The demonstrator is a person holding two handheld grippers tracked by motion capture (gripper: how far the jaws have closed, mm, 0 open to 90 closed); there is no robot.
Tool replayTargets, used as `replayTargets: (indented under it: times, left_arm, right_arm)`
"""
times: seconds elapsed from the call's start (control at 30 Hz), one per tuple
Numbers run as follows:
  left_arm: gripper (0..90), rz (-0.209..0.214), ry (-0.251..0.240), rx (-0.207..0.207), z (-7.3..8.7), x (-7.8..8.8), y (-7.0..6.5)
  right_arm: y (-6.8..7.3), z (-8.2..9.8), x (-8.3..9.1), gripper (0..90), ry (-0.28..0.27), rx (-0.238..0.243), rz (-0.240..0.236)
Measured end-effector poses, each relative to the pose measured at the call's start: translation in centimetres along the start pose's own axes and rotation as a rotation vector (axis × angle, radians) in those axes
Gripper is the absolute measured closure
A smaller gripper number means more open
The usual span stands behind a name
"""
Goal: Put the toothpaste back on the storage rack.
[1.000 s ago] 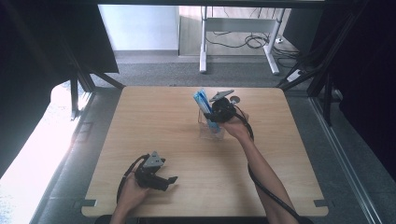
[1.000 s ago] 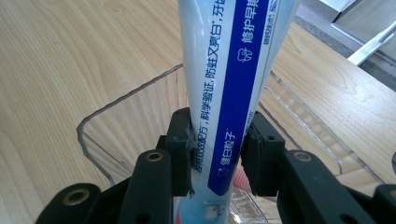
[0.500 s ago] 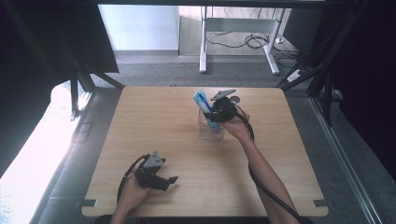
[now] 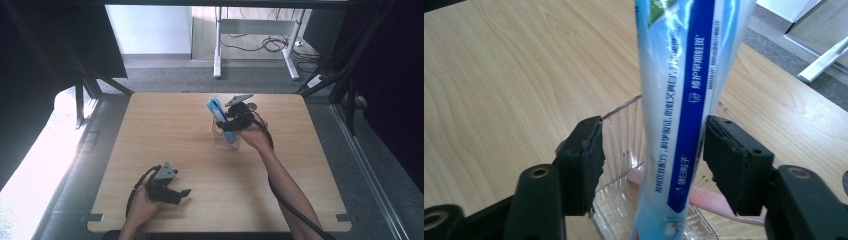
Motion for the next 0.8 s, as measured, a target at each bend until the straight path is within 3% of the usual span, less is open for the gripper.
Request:
replayTargets:
  times: [0.47,0.8]
  left_arm:
    - [13.1,0.005,-0.007,0.000,0.0,0.1,0.0]
    - [13.1,0.012,-0.047,0.010,-0.4,0.3,-0.1]
  right_arm:
    - [1.2,-0.4,0.5,15.0,-0.013,0.027,-0.036]
    - [1.4,-0.1,1.1,4.0,-0.007,-0.002,-0.060]
Point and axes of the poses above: each handheld gripper's, and its own axes: x roughly backward along the jaws, z roughly out of its underside, y roughly to its left, the point moved 6 cm from there along -x, roughly forward along the jaws, and after that the axes turned 3 degrees about z, right-handed, at the moved point
